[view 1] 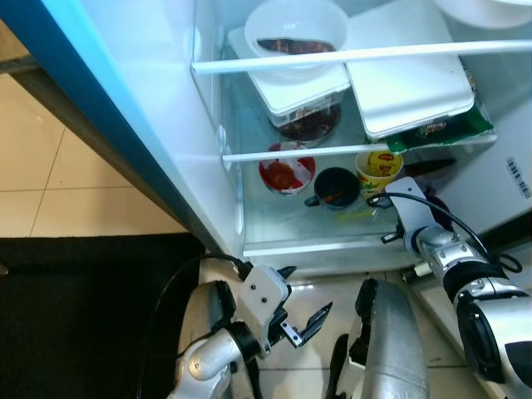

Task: Restocking fridge

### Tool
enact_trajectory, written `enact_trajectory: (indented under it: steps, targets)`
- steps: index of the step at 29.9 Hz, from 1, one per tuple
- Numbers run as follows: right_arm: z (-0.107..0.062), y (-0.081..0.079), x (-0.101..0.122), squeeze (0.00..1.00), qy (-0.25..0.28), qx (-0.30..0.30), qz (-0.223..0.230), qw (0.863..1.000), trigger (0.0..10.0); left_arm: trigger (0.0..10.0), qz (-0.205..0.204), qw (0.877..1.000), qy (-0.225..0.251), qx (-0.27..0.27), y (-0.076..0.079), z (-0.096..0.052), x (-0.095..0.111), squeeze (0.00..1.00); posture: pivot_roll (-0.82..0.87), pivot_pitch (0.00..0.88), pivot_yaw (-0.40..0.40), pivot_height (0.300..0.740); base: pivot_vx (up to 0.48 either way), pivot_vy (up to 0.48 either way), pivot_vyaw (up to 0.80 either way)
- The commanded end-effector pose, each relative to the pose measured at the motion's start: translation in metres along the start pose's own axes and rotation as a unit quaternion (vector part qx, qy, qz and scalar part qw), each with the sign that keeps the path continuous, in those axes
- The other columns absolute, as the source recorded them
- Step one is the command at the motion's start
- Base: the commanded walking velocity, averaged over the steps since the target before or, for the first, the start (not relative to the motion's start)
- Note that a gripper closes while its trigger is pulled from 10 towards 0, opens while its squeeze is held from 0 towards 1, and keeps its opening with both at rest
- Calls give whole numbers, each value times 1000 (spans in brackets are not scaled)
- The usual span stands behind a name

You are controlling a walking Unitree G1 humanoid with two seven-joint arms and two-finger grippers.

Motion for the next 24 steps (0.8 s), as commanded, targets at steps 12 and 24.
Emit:
enact_trajectory:
  steps: [12,24]
  targets:
    - [0,-11,26,0,39,11,30,999,10000,10000,4,1000,-24,18,-3,-15,2,0,288,467,38,405,0,0,0]
    - [0,-20,42,0,62,30,19,997,10000,10000,6,999,-28,26,-4,-15,4,0,289,465,38,405,0,0,0]
Point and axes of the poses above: a point about 5 cm out from each wrist's last joint towards the gripper, its own z axis pointing out of the wrist towards the gripper, its own x axis along the axis of the wrist's last joint, y = z × x, the point moved 2 cm from there along z, pointing out of the wrist towards the gripper, and after that the axes turned 1 degree about z, right-handed, at the moved point
